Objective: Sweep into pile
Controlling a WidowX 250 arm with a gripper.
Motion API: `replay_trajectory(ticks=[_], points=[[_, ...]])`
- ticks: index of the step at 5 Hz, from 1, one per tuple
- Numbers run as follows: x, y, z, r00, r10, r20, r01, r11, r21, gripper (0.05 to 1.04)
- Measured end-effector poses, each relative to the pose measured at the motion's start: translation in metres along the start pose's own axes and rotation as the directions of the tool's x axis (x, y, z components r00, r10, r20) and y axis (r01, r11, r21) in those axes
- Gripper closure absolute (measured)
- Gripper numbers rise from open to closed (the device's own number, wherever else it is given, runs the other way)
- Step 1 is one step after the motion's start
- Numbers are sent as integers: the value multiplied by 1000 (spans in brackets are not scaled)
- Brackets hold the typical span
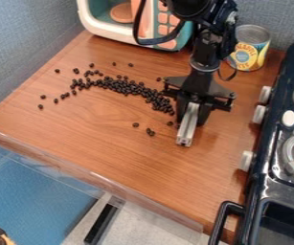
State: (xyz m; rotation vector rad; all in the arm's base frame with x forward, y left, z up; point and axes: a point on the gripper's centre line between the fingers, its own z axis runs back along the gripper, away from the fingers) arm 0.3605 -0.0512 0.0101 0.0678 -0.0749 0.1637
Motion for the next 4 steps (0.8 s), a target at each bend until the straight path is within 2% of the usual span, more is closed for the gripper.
replay_trajectory(ticks=[1, 2, 4], points=[[-13, -2, 11, 999, -43, -7, 43, 999, -25, 698], [-21, -5, 27, 997, -74, 16, 75, 996, -49, 698], [-38, -4, 12, 982, -189, 18, 190, 981, -38, 698]])
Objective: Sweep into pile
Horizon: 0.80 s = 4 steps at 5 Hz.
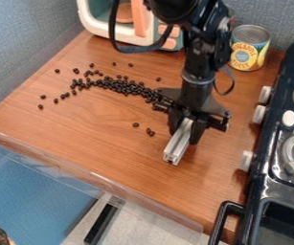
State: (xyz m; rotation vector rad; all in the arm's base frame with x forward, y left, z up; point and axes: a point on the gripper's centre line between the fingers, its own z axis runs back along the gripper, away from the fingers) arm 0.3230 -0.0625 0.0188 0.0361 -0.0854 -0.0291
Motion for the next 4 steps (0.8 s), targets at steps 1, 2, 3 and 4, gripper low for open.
replay_trajectory(ticks=[1, 2, 3, 4], points=[[-2, 0, -9, 999, -41, 25, 40, 999, 33, 698], [0, 1, -10, 997, -67, 47, 65, 997, 43, 698], [2, 9, -12, 997, -64, 41, 62, 998, 33, 698], [9, 20, -14, 999, -45, 25, 44, 999, 27, 698]])
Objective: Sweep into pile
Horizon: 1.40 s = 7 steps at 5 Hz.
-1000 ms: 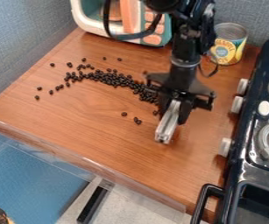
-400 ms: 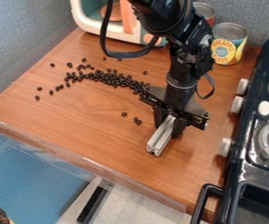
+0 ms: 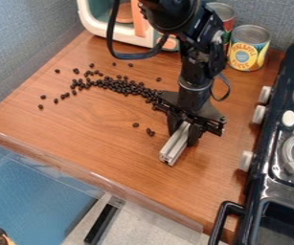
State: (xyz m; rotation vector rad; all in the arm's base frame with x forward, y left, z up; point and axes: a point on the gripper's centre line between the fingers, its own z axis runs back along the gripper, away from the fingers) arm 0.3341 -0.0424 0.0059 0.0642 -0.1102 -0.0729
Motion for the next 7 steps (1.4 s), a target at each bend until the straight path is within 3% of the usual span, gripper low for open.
replay_trajectory(ticks=[5, 7], points=[[17, 45, -6, 997, 73, 0, -73, 997, 2, 698], [15, 85, -8, 984, 179, 20, -180, 984, 14, 698]])
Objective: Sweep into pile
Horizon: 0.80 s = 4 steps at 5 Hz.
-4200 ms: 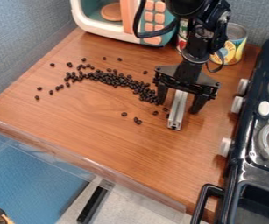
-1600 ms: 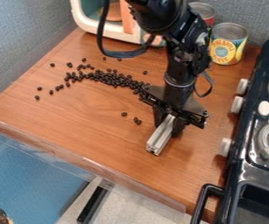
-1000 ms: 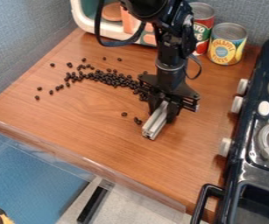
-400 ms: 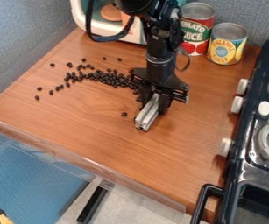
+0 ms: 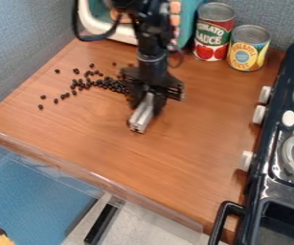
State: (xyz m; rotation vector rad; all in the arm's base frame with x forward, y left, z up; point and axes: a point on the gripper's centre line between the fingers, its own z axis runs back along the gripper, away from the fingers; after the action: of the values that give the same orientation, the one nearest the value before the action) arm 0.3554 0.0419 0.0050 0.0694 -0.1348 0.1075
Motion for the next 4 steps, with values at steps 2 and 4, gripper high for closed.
replay_trajectory(ticks=[2, 4], points=[[1, 25, -2, 996, 90, 1, -90, 996, -4, 698], [1, 44, -3, 985, 171, 0, -171, 985, -6, 698]])
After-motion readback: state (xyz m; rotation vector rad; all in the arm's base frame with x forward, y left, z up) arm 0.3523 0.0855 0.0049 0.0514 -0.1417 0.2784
